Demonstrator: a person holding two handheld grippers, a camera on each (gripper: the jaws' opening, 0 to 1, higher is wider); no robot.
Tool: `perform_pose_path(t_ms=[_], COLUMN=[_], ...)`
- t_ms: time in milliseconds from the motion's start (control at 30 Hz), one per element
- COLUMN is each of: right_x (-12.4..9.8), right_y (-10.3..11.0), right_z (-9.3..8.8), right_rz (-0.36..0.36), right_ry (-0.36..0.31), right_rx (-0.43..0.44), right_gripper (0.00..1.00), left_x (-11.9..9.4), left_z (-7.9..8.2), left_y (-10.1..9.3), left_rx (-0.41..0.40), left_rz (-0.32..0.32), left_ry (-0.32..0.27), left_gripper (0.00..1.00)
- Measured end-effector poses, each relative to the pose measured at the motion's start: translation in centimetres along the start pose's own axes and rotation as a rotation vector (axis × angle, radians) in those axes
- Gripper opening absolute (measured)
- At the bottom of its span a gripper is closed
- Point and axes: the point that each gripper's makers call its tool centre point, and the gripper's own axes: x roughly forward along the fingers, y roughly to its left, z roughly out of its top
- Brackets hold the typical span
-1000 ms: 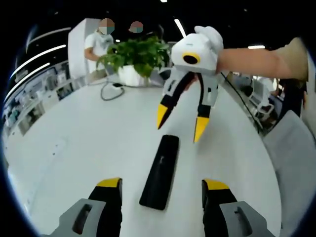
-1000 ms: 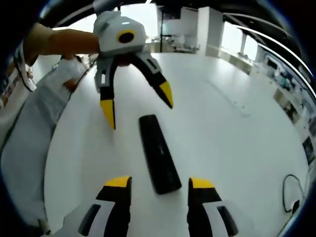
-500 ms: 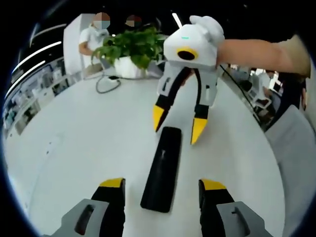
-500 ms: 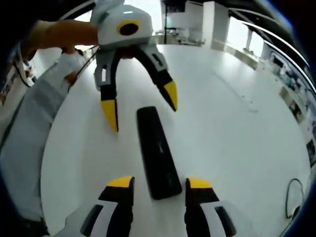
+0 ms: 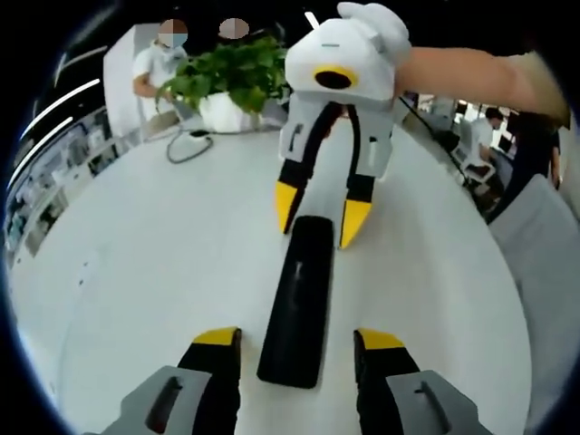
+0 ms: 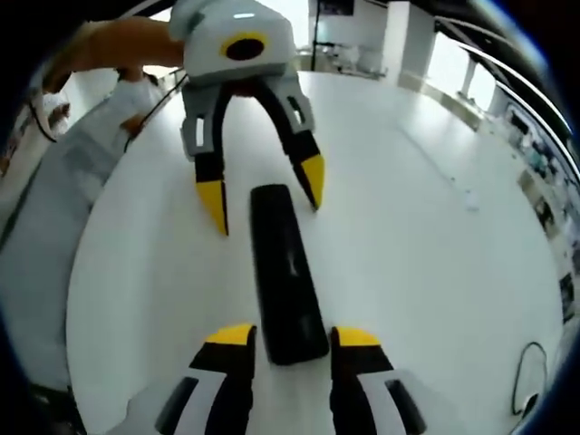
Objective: Press the specified remote control buttons in sequence, fully releasing each button before pressing the next.
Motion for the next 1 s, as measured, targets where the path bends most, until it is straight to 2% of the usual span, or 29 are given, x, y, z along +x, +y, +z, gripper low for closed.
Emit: perform_pose_path(t_ms=[367, 533, 633, 733, 1000], right_x=[0.1, 0.0, 0.1, 0.1, 0.1], right_y=[0.5, 0.7, 0.8, 0.6, 0.4], right_z=[0.2, 0.2, 0.3, 0.2, 0.1], right_rz=[0.011, 0.010, 0.011, 0.014, 0.019], right_ry=[0.024, 0.031, 0.035, 0.043, 0.054], right_rx=[-0.036, -0.038, -0.042, -0.056, -0.053], right_gripper=[0.22, 0.22, 0.22, 0.22, 0.21], left_x=[0.2, 0.4, 0.3, 0.3, 0.5], left_z=[-0.2, -0.3, -0.4, -0.6, -0.5], left_y=[0.2, -0.3, -0.1, 0.4, -0.6], left_rx=[0.032, 0.058, 0.068, 0.078, 0.090], left_rz=[0.003, -0.015, -0.015, -0.012, -0.020], left_ry=[0.024, 0.039, 0.053, 0.073, 0.099], left_gripper=[0.38, 0.32, 0.31, 0.25, 0.24])
